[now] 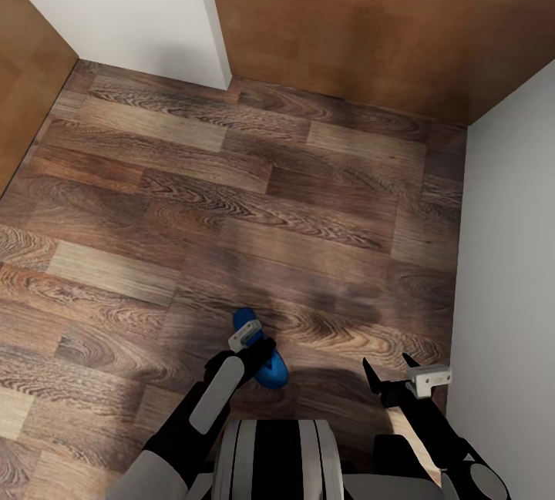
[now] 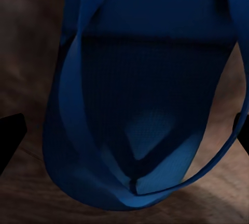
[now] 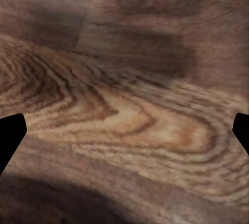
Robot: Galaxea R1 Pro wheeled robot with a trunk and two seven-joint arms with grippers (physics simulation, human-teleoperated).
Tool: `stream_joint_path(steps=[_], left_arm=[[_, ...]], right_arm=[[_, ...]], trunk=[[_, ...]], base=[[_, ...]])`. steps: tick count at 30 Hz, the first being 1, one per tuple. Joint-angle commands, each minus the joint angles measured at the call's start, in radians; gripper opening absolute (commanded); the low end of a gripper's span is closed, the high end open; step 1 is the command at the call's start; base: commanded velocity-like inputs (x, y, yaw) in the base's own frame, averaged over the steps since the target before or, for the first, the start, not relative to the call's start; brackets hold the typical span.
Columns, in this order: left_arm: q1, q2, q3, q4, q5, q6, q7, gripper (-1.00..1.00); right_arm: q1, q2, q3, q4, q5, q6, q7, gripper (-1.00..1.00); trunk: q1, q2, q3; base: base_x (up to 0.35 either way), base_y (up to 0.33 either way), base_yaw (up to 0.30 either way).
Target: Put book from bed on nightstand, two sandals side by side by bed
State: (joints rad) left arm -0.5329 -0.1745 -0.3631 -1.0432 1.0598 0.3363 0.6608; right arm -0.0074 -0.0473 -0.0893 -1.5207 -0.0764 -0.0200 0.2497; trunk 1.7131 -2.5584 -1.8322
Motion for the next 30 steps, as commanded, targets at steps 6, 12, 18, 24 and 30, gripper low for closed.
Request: stream_joint_path(steps=[6,12,18,24,30], left_arm=[[-0.001,0.000,0.000,0.000,0.005,0.003,0.005,1.00],[-0.001,0.000,0.000,-0.001,0.004,0.003,0.005,1.00],[0.000,0.000,0.000,-0.001,0.003,0.002,0.005,-1.00],[0.000,0.000,0.000,-0.001,0.003,0.002,0.005,-1.00],[0.000,0.000,0.000,-0.001,0.003,0.001,0.005,-1.00]], right_arm=[[0.000,0.000,-0.001,0.000,-0.008,-0.001,0.006,1.00],[0.000,0.000,-0.001,0.000,-0.008,-0.001,0.006,1.00],[0.000,0.000,-0.001,0.000,-0.008,-0.001,0.006,1.00],[0.000,0.000,0.000,0.000,-0.008,-0.001,0.006,1.00],[0.000,0.000,0.000,0.000,-0.008,-0.001,0.006,1.00]], trunk=[[0.000,0.000,0.000],[0.000,0.000,0.000],[0.000,0.000,0.000],[0.000,0.000,0.000],[0.000,0.000,0.000]], base=[[0.000,0.000,0.000],[0.000,0.000,0.000],[0.000,0.000,0.000],[0.000,0.000,0.000],[0.000,0.000,0.000]])
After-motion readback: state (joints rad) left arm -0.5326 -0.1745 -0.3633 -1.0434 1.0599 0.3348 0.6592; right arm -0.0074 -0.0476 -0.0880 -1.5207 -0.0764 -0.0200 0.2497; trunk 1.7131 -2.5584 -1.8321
